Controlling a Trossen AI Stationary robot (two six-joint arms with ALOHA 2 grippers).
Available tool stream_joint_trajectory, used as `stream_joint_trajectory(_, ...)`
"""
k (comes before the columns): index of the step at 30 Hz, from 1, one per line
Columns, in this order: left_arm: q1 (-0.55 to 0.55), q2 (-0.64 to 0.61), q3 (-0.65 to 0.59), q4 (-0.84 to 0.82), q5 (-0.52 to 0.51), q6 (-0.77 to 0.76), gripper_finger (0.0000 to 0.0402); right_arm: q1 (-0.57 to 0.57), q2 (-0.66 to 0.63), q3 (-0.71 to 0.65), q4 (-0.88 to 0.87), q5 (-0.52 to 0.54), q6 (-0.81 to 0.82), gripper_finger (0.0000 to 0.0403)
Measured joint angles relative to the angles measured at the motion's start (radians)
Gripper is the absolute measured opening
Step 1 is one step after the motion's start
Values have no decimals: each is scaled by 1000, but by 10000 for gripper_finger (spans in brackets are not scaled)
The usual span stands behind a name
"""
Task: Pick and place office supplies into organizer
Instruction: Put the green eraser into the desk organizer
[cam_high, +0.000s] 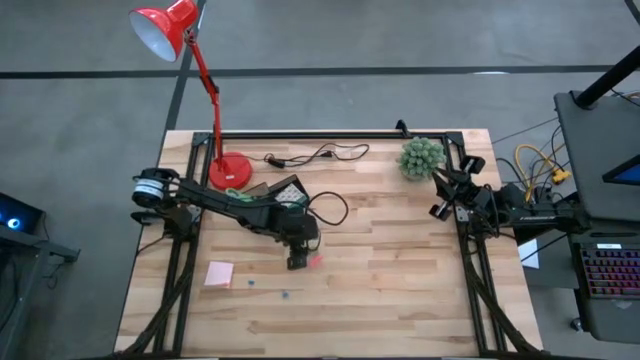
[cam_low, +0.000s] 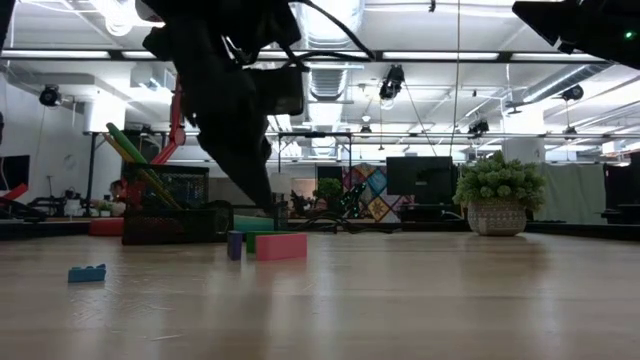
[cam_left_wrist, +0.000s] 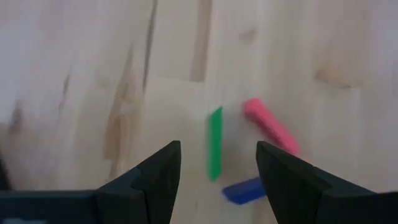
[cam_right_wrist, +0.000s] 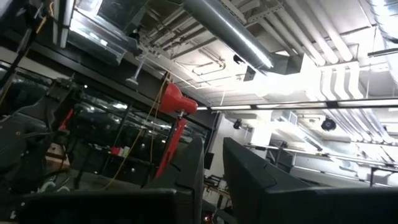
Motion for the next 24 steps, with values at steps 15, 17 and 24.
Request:
stream_joint_trajectory(15, -1, 46, -5, 50, -42, 29, 196, 0, 0, 0, 0, 4, -25, 52)
stream_joint_trajectory(17, -1, 69, -5, 43, -36, 32, 196, 0, 0, 0, 0, 9, -25, 52)
stream_joint_trajectory(24, -1, 81, 1, 47, -40, 29, 196, 0, 0, 0, 0, 37, -26, 52)
